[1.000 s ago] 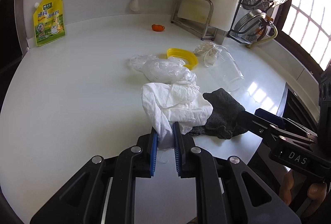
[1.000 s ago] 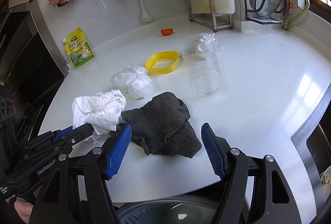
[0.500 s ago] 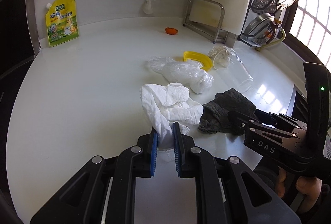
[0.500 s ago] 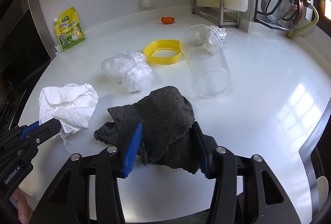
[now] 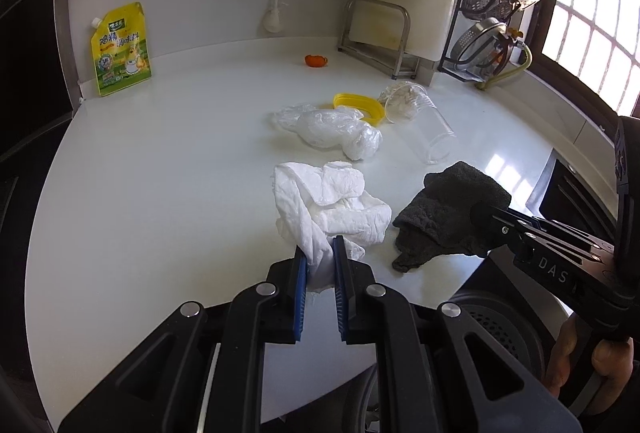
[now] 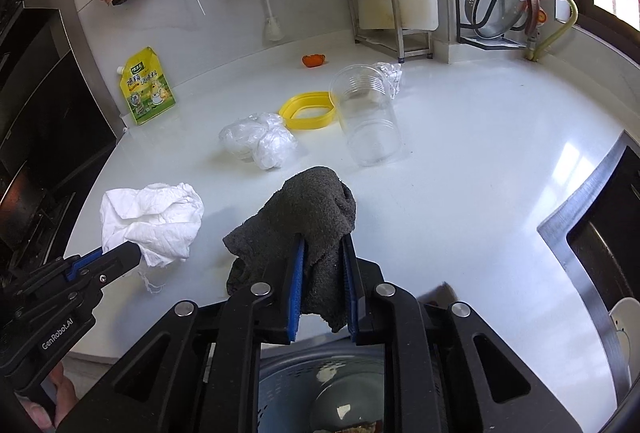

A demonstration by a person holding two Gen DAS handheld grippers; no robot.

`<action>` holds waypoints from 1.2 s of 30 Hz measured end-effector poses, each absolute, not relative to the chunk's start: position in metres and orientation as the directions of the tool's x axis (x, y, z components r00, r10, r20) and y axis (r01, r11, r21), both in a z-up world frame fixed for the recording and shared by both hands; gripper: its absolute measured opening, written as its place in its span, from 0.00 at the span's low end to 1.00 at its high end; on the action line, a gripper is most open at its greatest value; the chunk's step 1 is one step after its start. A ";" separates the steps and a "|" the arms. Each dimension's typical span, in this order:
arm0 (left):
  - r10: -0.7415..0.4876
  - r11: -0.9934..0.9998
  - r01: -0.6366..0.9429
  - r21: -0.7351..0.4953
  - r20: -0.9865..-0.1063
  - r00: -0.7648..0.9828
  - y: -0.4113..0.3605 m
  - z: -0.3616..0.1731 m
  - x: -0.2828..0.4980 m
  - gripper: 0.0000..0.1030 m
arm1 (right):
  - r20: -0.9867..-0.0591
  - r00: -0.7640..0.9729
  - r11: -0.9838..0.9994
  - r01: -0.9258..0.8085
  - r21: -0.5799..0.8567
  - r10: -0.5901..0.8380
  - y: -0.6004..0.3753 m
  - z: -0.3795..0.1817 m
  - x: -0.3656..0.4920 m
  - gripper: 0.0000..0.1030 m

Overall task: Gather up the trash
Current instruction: 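Carry the tissue and grey cloth over the basket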

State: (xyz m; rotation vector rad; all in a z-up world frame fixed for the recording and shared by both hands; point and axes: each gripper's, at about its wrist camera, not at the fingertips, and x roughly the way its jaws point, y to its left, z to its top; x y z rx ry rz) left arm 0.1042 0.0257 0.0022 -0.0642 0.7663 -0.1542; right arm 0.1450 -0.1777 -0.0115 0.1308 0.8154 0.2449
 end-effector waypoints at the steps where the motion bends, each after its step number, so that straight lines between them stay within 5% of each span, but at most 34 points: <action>1: -0.163 0.987 0.119 -0.111 -0.684 0.711 0.024 0.004 0.099 0.12 | -0.700 0.663 0.964 -0.161 0.212 0.265 -0.179 -0.011 0.138 0.17; 22: -0.174 0.978 0.205 -0.037 -0.688 0.705 -0.033 0.005 0.002 0.12 | -0.678 0.704 0.973 -0.086 0.215 0.212 -0.236 -0.010 0.008 0.17; 36: -0.154 0.972 0.235 -0.001 -0.759 0.632 -0.056 -0.044 -0.030 0.12 | -0.703 0.687 0.975 -0.038 0.220 0.185 -0.257 -0.056 -0.038 0.17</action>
